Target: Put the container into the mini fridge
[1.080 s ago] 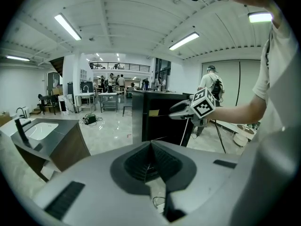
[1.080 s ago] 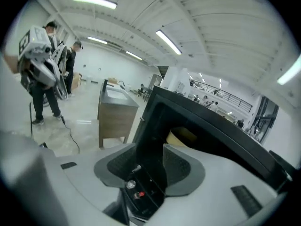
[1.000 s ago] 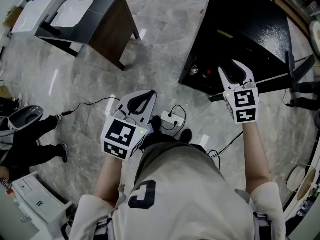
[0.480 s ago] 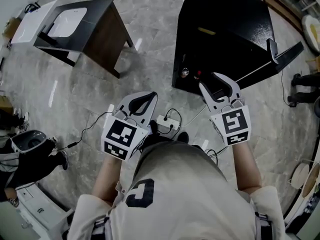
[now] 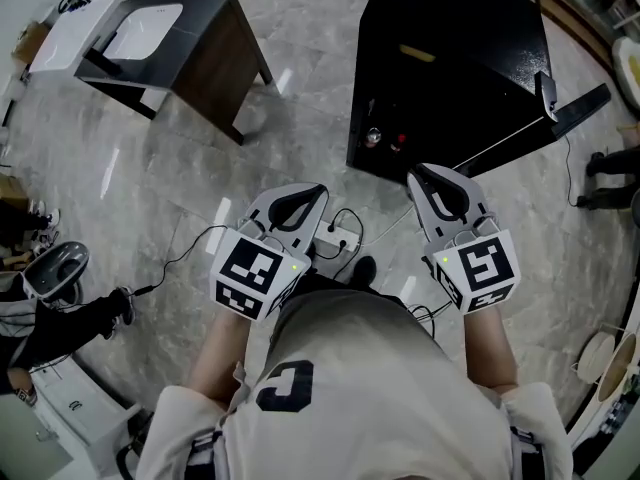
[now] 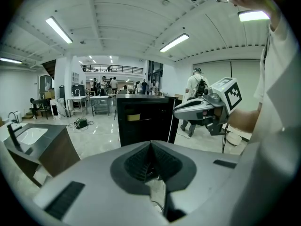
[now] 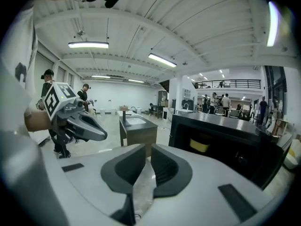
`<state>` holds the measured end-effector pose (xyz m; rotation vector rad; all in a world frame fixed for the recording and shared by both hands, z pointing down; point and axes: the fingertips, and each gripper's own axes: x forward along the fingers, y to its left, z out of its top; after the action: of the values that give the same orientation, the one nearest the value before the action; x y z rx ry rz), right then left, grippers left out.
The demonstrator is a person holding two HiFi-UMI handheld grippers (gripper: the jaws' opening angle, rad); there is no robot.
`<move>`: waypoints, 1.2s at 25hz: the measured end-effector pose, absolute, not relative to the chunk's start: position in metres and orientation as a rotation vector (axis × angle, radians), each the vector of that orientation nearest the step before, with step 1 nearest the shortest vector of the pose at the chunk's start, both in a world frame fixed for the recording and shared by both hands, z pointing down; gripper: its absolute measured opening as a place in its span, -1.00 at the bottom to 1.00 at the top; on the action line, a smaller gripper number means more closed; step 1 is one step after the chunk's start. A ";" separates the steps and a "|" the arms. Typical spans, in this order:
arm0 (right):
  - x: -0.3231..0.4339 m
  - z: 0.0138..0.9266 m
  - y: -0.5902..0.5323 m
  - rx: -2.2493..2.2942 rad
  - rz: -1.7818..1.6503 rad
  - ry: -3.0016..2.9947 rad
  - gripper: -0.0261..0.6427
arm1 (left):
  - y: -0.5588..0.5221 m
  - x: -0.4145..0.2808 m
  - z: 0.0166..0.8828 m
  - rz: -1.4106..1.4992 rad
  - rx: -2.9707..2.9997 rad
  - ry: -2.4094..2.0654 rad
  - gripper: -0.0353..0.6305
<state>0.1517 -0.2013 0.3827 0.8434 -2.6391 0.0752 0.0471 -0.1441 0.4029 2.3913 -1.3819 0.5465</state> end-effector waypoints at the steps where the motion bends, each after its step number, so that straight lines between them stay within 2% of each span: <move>1: 0.146 0.382 -0.197 0.834 0.085 -2.655 -0.76 | -0.143 0.045 0.405 0.546 2.397 -1.370 -0.73; 15: 0.027 0.382 -0.151 0.828 0.081 -2.631 -0.81 | -0.133 -0.054 0.411 0.561 2.505 -1.260 -0.73; 30: -0.002 0.378 -0.135 0.908 0.112 -2.615 -0.82 | -0.130 -0.072 0.413 0.530 2.581 -1.120 -0.73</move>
<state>-0.0019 -0.1354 0.3782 0.9075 -2.6151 0.1116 -0.0720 -0.1304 0.4128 2.5809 -1.1200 0.5298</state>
